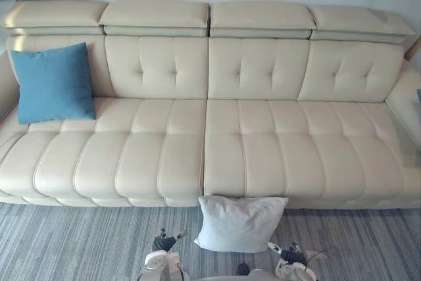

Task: Pick up cushions and gather them together orderly.

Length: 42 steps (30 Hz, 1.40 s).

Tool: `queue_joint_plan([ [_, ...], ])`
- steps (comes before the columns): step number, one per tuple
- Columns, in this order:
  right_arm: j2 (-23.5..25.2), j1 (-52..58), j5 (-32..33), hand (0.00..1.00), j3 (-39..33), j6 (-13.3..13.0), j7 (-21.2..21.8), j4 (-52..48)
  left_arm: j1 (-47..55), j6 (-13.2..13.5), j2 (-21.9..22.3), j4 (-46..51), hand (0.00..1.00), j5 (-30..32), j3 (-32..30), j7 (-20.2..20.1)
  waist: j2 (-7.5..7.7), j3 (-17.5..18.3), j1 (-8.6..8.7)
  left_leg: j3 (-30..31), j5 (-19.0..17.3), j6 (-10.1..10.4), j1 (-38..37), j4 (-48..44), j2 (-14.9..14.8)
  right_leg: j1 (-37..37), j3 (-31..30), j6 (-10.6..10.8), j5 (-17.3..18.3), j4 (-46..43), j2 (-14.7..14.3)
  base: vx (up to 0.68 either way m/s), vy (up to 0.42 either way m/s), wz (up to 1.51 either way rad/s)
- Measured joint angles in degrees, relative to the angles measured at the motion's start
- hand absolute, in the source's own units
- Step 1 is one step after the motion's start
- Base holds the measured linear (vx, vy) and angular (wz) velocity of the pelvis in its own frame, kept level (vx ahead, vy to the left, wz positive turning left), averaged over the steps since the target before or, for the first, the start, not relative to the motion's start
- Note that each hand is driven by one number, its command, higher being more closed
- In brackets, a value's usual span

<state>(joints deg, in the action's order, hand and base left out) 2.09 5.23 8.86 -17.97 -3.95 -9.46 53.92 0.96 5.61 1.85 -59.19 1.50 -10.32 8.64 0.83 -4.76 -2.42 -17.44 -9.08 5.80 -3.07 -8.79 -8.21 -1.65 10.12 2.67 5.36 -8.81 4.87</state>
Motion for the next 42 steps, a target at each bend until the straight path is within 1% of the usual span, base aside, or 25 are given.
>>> queue_joint_plan([
  [6, -0.3, -0.7, -0.1, 0.00, 0.4, 0.1, 0.0, 1.0, 0.0, 0.0, -0.1, 0.0, 0.00, 0.2, 0.2, 0.0, 0.32, -0.2, -0.05, -4.0, -0.1, 0.0, -1.0, 0.3, -0.2, -1.4, -4.3, -0.3, -1.7, 0.7, -1.1, -0.03, 0.011, -0.36],
  [8, -0.2, -1.4, -0.3, 0.00, 1.3, 0.2, -0.1, 1.0, -0.6, 0.0, -0.7, 0.2, 0.00, 0.2, 0.2, 0.0, 0.92, -1.1, -0.32, -6.3, -1.2, 0.0, 0.2, -2.1, -1.0, -4.2, -6.0, -0.4, -1.7, -1.1, -1.9, -0.12, -0.028, -0.63],
  [9, 0.2, -2.2, -0.6, 0.00, 1.4, 0.5, -0.1, 1.0, -0.7, 0.0, -1.2, 0.3, 0.00, 0.1, 0.2, 0.0, 1.25, -1.4, -0.65, -8.0, -2.1, -0.2, 2.0, -4.7, -2.4, -6.0, -5.3, -0.6, -0.4, -1.6, -1.6, -0.13, -0.033, -0.66],
  [11, 0.3, -2.5, -1.5, 0.00, 1.3, 0.6, -0.2, 1.1, -0.9, 0.0, -1.7, 1.2, 0.00, 0.1, 0.3, 0.0, 1.15, -2.3, -0.52, -10.3, -2.4, -0.2, 3.1, -5.7, -4.1, -8.0, 7.8, -2.7, 2.6, -6.7, 3.6, -0.10, -0.054, -0.63],
  [13, 0.3, -2.4, -2.2, 0.00, 1.2, 0.7, -0.3, 1.3, -0.8, 0.0, -2.8, 1.2, 0.00, 0.1, 0.8, 0.0, 1.57, -2.5, -0.77, -11.9, -2.9, 0.7, 2.9, -7.6, -6.2, -7.2, 17.0, -4.2, 3.0, -9.0, 7.4, -0.01, -0.140, -0.62],
  [14, 0.3, -2.3, -2.2, 0.00, 1.3, 0.7, -0.3, 1.5, -0.7, 0.0, -3.7, 1.1, 0.00, 0.2, 1.3, 0.0, 2.02, -2.7, -0.92, -12.1, -3.5, 1.7, 2.5, -9.1, -7.1, -6.6, 20.0, -2.5, 0.9, -9.3, 8.4, 0.04, -0.176, -0.60],
  [15, 0.1, -2.6, -2.2, 0.00, 1.3, 0.7, -0.4, 1.7, -0.9, -0.1, -4.1, 1.0, 0.00, 0.4, 1.3, 0.0, 2.08, -2.9, -0.87, -11.7, -3.7, 2.0, 2.4, -9.4, -7.6, -6.3, 19.7, -2.6, 0.9, -9.5, 7.3, 0.01, -0.180, -0.41],
  [16, -0.9, -2.9, -2.3, 0.00, 1.4, 0.4, -0.6, 2.0, -1.1, 0.0, -4.4, 0.0, 0.00, 0.7, 2.0, 0.0, 1.25, -3.4, -0.47, -10.0, -3.7, 2.3, 2.7, -8.9, -8.0, -6.4, 19.5, -3.1, 1.2, -9.4, 6.0, -0.02, -0.168, -0.22],
  [18, -2.7, -3.5, -2.7, 0.00, 2.4, 0.8, -0.6, 4.2, -2.1, -0.1, -4.3, -0.8, 0.00, 0.7, 4.5, 0.0, 0.66, -3.8, -0.27, -8.5, -3.2, 3.1, 3.1, -7.3, -8.0, -7.9, 18.9, -3.3, 1.4, -9.2, 5.0, -0.02, -0.147, -0.23],
  [19, -4.0, -4.1, -2.7, 0.00, 2.8, 1.0, -0.7, 5.6, -2.3, -0.1, -4.6, -1.2, 0.00, 0.7, 5.3, 0.0, 0.53, -3.9, -0.39, -8.6, -2.6, 4.1, 3.1, -6.1, -8.0, -8.8, 18.1, -3.4, 1.3, -9.0, 4.2, 0.02, -0.111, -0.35],
  [21, -4.5, -4.1, -2.7, 0.00, 3.5, 1.4, -0.7, 6.1, -2.4, -0.1, -5.2, -1.3, 0.00, 0.7, 5.3, 0.1, 0.65, -4.1, -0.42, -8.6, -2.7, 4.3, 2.9, -5.3, -8.5, -9.2, 17.3, -2.9, 2.1, -8.6, 2.8, 0.02, -0.115, -0.34],
  [24, -4.7, -4.1, -2.8, 0.00, 5.3, 1.2, -0.6, 5.9, -2.1, -0.1, -5.7, -2.2, 0.00, 0.7, 5.2, 0.2, 0.26, -4.5, -0.19, -8.7, -2.9, 5.4, 2.5, -7.9, -11.5, -8.5, 17.6, -3.6, 4.4, -9.7, 1.2, 0.08, -0.103, -0.04],
  [25, -4.8, -4.1, -2.9, 0.00, 5.8, 1.2, -0.6, 6.0, -2.4, -0.1, -6.0, -2.2, 0.00, 0.6, 4.8, 0.3, 0.78, -4.9, -0.24, -6.8, -3.0, 4.8, 4.4, -12.7, -12.3, -7.8, 18.0, -3.8, 4.9, -10.0, 0.9, 0.12, -0.141, 0.33],
  [26, -4.9, -4.2, -3.2, 0.00, 6.6, 1.2, -0.6, 6.0, -2.7, -0.1, -6.3, -0.7, 0.00, 0.6, 4.6, 0.2, 0.17, -5.9, -0.18, -1.7, -1.7, 0.0, 9.9, -23.9, -14.5, -6.0, 19.3, -4.4, 5.4, -9.5, 0.1, 0.11, -0.146, 0.32],
  [27, -4.9, -4.4, -3.2, 0.00, 7.2, 1.2, -0.6, 5.9, -2.8, 0.0, -6.7, 0.2, 0.00, 0.5, 4.6, 0.4, 0.87, -6.3, -0.36, 1.4, 0.7, -3.7, 12.8, -30.4, -15.2, -4.1, 19.3, -5.1, 5.5, -8.9, -0.2, 0.11, -0.157, 0.21],
  [28, -4.9, -4.4, -3.2, 0.00, 7.1, 1.1, -0.7, 5.6, -2.5, 0.1, -6.9, 0.5, 0.00, 0.5, 4.7, 0.7, 0.72, -7.0, -0.85, 3.4, 1.0, -4.1, 15.0, -34.5, -14.9, -2.7, 19.2, -5.3, 5.7, -8.5, 0.0, 0.13, -0.084, -0.01],
  [29, -4.8, -4.7, -3.1, 0.00, 7.0, 1.1, -0.7, 5.5, -2.4, 0.1, -6.6, 1.0, 0.00, 0.4, 4.7, 1.2, 0.72, -7.3, -1.18, 3.9, -0.7, -2.6, 16.5, -35.4, -13.6, -2.1, 19.1, -5.5, 6.0, -7.9, 0.3, 0.14, -0.056, -0.11],
  [30, -5.1, -5.2, -3.1, 0.00, 6.7, 1.1, -0.7, 5.4, -2.4, 0.1, -5.9, 1.5, 0.00, 0.4, 4.7, 1.2, 0.05, -7.4, -1.11, 3.9, -2.3, -1.7, 17.9, -34.8, -12.0, -2.0, 19.1, -5.6, 5.9, -7.6, 0.4, 0.15, -0.003, -0.14],
  [32, -4.9, -6.0, -3.1, 0.00, 5.4, 1.1, -0.7, 5.4, -2.5, 0.1, -4.8, 2.2, 0.00, 0.4, 4.8, 1.2, -1.14, -8.1, -1.18, 3.6, -4.0, -1.0, 19.2, -27.1, -6.1, -2.0, 18.7, -5.5, 5.9, -7.4, 0.9, 0.16, 0.056, -0.14],
  [33, -4.5, -5.9, -3.1, 0.00, 4.7, 1.1, -0.8, 5.3, -2.4, 0.1, -4.3, 2.2, 0.00, 0.4, 4.8, 1.2, -1.43, -7.9, -1.17, 2.7, -2.4, -1.2, 18.7, -20.4, -3.4, -1.9, 18.7, -4.9, 6.1, -7.3, 0.9, 0.17, 0.081, -0.08],
  [34, -4.5, -5.9, -3.1, 0.00, 4.5, 1.0, -0.8, 5.2, -2.4, 0.1, -3.9, 2.1, 0.00, 0.5, 4.7, 1.1, -1.92, -7.6, -1.13, 1.5, -1.0, -2.8, 18.2, -16.1, -2.2, -1.9, 18.7, -4.3, 6.3, -7.3, 0.6, 0.19, 0.071, 0.09],
  [36, -3.0, -5.2, -3.1, 0.00, 3.9, 1.1, -0.9, 4.7, -2.7, 0.1, -4.4, 2.3, 0.00, 0.5, 4.5, 1.0, 0.69, -7.3, -1.54, -0.2, 0.4, -4.0, 14.9, -10.6, 0.1, -0.8, 18.2, -2.7, 5.5, -5.2, 1.6, 0.21, 0.037, 0.07],
  [37, -2.6, -4.8, -3.1, 0.00, 3.4, 1.1, -0.9, 4.1, -2.6, 0.1, -4.6, 2.2, 0.00, 0.5, 4.4, 0.9, 1.10, -7.2, -1.86, -0.8, 0.4, -4.0, 13.9, -9.6, 0.6, -0.3, 18.0, -2.4, 5.4, -4.8, 2.0, 0.21, 0.047, -0.13],
  [39, -1.9, -4.3, -3.3, 0.00, 3.0, 1.0, -0.9, 3.0, -2.5, 0.0, -4.3, 1.8, 0.00, 0.5, 3.2, 0.7, 1.23, -7.1, -1.93, -1.1, 0.2, -4.3, 12.0, -8.9, 1.4, 0.6, 17.5, -2.0, 5.3, -5.9, 3.0, 0.17, 0.069, -0.09],
  [42, -1.6, -4.2, -4.1, 0.00, 3.1, 1.0, -0.7, 2.8, -2.4, 0.0, -4.1, 1.3, 0.00, 0.5, 2.7, 0.1, 1.29, -7.0, -2.05, -1.3, -0.1, -4.7, 9.2, -7.7, 1.9, -1.1, 16.8, -1.7, 5.4, -14.7, 5.6, 0.15, 0.063, 0.04],
])
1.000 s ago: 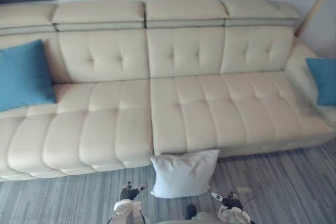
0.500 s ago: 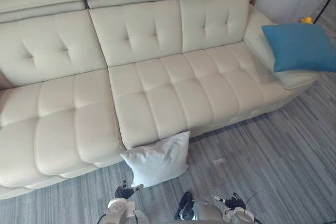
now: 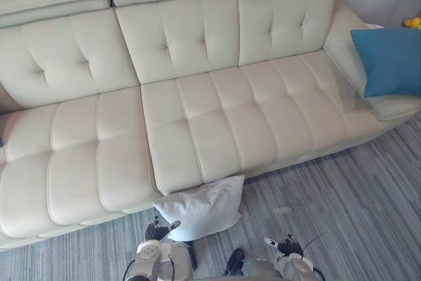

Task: Pick up cushions and gather them together orderly.

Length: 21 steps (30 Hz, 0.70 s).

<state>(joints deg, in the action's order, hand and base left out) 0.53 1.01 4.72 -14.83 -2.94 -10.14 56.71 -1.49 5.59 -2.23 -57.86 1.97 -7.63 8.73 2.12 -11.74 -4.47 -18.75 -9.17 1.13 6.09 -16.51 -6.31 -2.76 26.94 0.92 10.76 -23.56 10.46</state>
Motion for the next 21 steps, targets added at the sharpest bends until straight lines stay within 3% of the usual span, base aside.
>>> queue_joint_plan([
  [2, 0.1, 0.3, -0.2, 0.00, 1.1, 0.0, 0.0, -1.1, 0.1, 0.0, 0.0, -0.1, 0.00, 0.0, 0.1, 0.0, 0.39, 0.2, -0.02, 1.5, -0.1, -0.2, -2.3, 2.5, 0.4, -3.7, -4.5, 1.0, -0.9, -10.7, 1.4, 0.10, 0.002, 0.31],
  [3, 0.2, 0.3, -0.3, 0.00, 1.4, 0.0, 0.0, -1.4, 0.1, 0.0, 0.0, -0.1, 0.00, 0.0, 0.1, 0.0, 0.45, 0.3, 0.16, 2.3, -0.1, -0.2, -2.4, 2.6, 0.5, -5.4, -6.8, 1.4, 0.2, -12.6, 1.3, 0.08, -0.084, 0.54],
  [5, 0.7, 0.5, -0.2, 0.00, 1.9, 0.0, 0.1, -1.5, 0.1, 0.0, 0.1, -0.1, 0.00, 0.0, 0.1, 0.1, 0.63, 0.6, 0.42, 5.7, -0.1, -0.2, -2.3, 2.5, 0.5, -6.1, -14.6, 2.6, 4.1, -9.4, -0.9, 0.04, -0.151, 0.75],
  [7, 1.1, 0.8, -0.2, 0.00, 2.1, -0.1, 0.1, -1.4, 0.2, 0.1, -0.1, -0.1, 0.00, 0.0, 0.0, 0.2, 1.35, 1.0, 0.65, 8.6, 0.2, 0.8, -2.0, 2.3, 1.1, -5.6, -20.9, 2.8, 2.7, -3.0, -2.2, 0.03, -0.196, 0.87],
  [8, 1.3, 1.0, -0.1, 0.00, 2.1, -0.1, 0.1, -0.5, 0.3, 0.1, -0.4, -0.3, 0.00, 0.0, -0.1, 0.2, 2.80, 2.0, 0.72, 10.8, 0.4, 1.8, -1.5, 2.4, 2.3, -4.4, -22.8, 4.6, 2.2, 0.6, -1.5, 0.06, -0.286, 0.88],
  [12, -0.1, 0.9, -0.2, 0.00, 2.0, -0.3, 0.1, 0.6, 0.5, 0.2, 2.7, -0.2, 0.00, -0.1, -1.9, 0.3, -0.53, 3.4, -0.06, 15.3, 2.2, 4.6, -0.1, 3.7, 0.1, -0.9, -16.8, 3.1, 2.4, 5.3, -4.0, 0.05, -0.216, 0.54],
  [21, -0.4, 0.9, -0.1, 0.00, 4.0, -0.4, 0.0, 0.4, -0.1, 0.2, 3.3, 1.2, 0.00, -1.0, -1.2, 1.1, 0.04, 3.2, -0.29, 24.6, 6.2, 5.3, 3.2, 4.8, 1.1, 1.5, -6.9, 2.5, 2.5, 5.8, -3.8, -0.04, -0.065, 0.61],
])
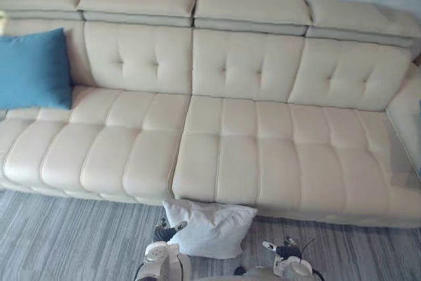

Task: Pick up cushions and gather them together orderly.

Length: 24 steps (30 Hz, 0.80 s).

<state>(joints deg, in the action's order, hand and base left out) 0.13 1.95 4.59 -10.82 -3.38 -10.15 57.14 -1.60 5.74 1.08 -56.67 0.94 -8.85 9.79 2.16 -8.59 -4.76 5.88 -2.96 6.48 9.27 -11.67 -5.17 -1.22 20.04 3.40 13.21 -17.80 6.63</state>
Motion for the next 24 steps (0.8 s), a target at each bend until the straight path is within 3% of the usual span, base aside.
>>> queue_joint_plan([
  [4, 0.1, -1.2, 0.0, 0.00, 0.3, 0.0, -0.1, -0.3, 0.0, 0.0, -0.2, 0.6, 0.00, -0.3, 1.6, 0.0, -0.32, -0.3, -0.26, 0.8, 0.1, -0.3, 2.5, -3.0, 1.6, -1.4, 1.4, -1.4, 2.1, -2.8, 2.0, -0.14, 0.054, 0.19],
  [6, 0.1, -1.6, 0.0, 0.00, 0.2, 0.0, -0.6, -0.5, -0.2, 0.0, -0.3, 1.5, 0.00, -1.1, 1.6, 0.1, -0.51, -0.5, -0.29, 0.3, -0.6, -1.5, 3.9, -3.8, 1.9, -3.0, 1.3, -1.2, 3.1, -5.0, 2.7, -0.18, 0.055, 0.06],
  [7, 0.1, -2.1, 0.0, 0.00, 0.2, 0.0, -1.0, -1.2, -0.4, 0.0, -0.5, 1.7, 0.00, -1.2, 1.6, 0.1, -0.71, -0.9, -0.32, -2.5, -0.9, -1.8, 5.4, -4.7, 1.4, -4.7, 1.1, -1.1, 3.9, -6.9, 3.3, -0.21, 0.020, 0.07],
  [10, -0.6, -3.4, 0.1, 0.00, 0.3, 0.0, -1.5, -2.4, -1.8, 0.0, -1.3, 2.1, 0.00, -2.3, 1.6, 0.5, 0.64, -2.2, -0.20, -7.3, -0.7, -1.9, 8.9, -5.0, 0.9, -11.8, -1.2, -1.7, 5.4, -12.4, 5.6, -0.17, 0.019, -0.01],
  [14, -1.9, -9.1, 2.4, 0.00, -0.3, -0.1, -2.6, -2.8, -6.9, 0.0, -3.9, 3.1, 0.00, -4.1, 1.3, 2.6, 0.64, -7.6, -0.11, -8.6, -1.7, -2.3, 19.4, -15.8, -0.5, -22.0, -4.3, -1.9, 6.7, -21.5, 5.8, -0.15, 0.016, -0.25],
  [24, -4.1, -26.8, 6.8, 0.00, -7.7, -0.5, -6.4, -5.2, -24.9, 0.6, -7.9, 7.5, 0.00, -9.0, -1.9, 5.8, 1.00, -15.1, 0.42, -9.7, -4.5, -3.1, 46.4, -33.3, -4.1, -50.1, -9.1, -3.1, 7.7, -37.2, 5.1, -0.10, 0.004, -0.20],
])
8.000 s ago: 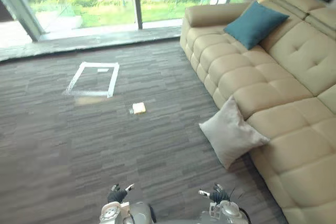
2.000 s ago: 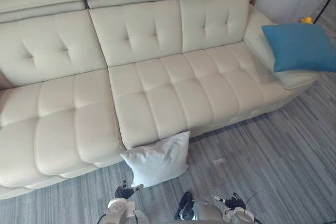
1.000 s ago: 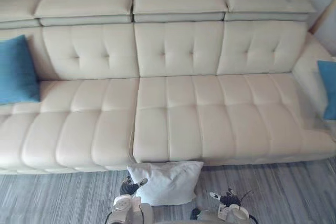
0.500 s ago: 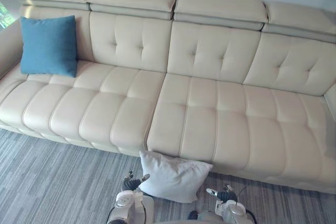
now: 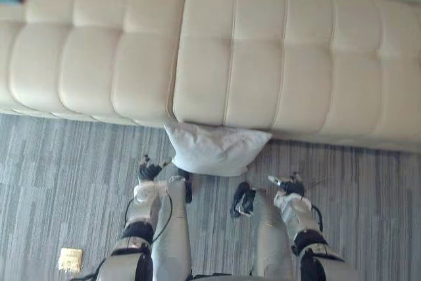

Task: Pick up cushions and gather them together orderly.

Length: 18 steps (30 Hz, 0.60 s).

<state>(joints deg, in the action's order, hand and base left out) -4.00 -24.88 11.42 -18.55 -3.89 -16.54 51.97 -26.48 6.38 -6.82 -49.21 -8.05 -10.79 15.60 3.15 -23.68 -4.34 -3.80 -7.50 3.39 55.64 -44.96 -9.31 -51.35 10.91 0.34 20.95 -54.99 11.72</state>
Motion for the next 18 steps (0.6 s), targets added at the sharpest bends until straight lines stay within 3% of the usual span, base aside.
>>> queue_joint_plan([
  [8, -1.9, -15.0, 2.2, 0.00, -1.9, -0.2, -1.7, -1.7, -11.4, 0.3, -3.1, 0.6, 0.00, 0.0, 1.3, 0.6, 0.49, -4.2, 1.06, 0.5, -0.2, -0.2, 17.2, -7.1, -1.2, -17.9, -1.7, -0.6, 0.1, -7.3, -0.2, -0.05, -0.002, -0.07],
  [15, -0.9, -23.2, 2.2, 0.00, 4.6, -0.4, -3.9, -5.8, -18.3, 0.5, -2.6, 5.1, 0.00, -0.1, 5.8, 3.6, 0.50, -6.0, 1.14, 1.3, 0.1, 0.3, 23.1, -8.7, -1.5, -23.6, -1.5, -1.0, -0.2, -9.3, -0.4, 0.00, -0.001, -0.01],
  [16, -0.7, -23.5, 2.3, 0.00, 5.2, -0.5, -4.2, -6.3, -18.7, 0.5, -2.5, 5.3, 1.00, -0.1, 5.9, 4.1, 0.50, -6.0, 1.14, 1.3, 0.1, 0.3, 23.3, -8.8, -1.6, -23.8, -1.5, -1.0, -0.1, -9.4, -0.4, 0.00, 0.000, 0.00],
  [17, -0.5, -24.7, 2.3, 1.00, 6.6, -0.9, -4.8, -6.3, -19.0, 0.5, -2.2, 5.5, 1.00, -0.1, 6.3, 5.2, 0.50, -6.0, 1.15, 1.4, 0.1, 0.3, 23.6, -8.9, -1.6, -24.2, -1.5, -0.7, 0.0, -9.7, -0.4, 0.00, -0.002, 0.04],
  [18, -0.2, -25.3, 2.3, 1.00, 8.0, -1.0, -5.3, -6.3, -19.2, 0.5, -1.8, 6.0, 1.00, -0.1, 6.3, 5.7, 0.50, -6.0, 1.14, 1.5, 0.1, 0.3, 23.9, -8.9, -1.5, -24.4, -1.4, -0.7, 0.0, -9.8, -0.3, 0.00, -0.001, 0.05],
])
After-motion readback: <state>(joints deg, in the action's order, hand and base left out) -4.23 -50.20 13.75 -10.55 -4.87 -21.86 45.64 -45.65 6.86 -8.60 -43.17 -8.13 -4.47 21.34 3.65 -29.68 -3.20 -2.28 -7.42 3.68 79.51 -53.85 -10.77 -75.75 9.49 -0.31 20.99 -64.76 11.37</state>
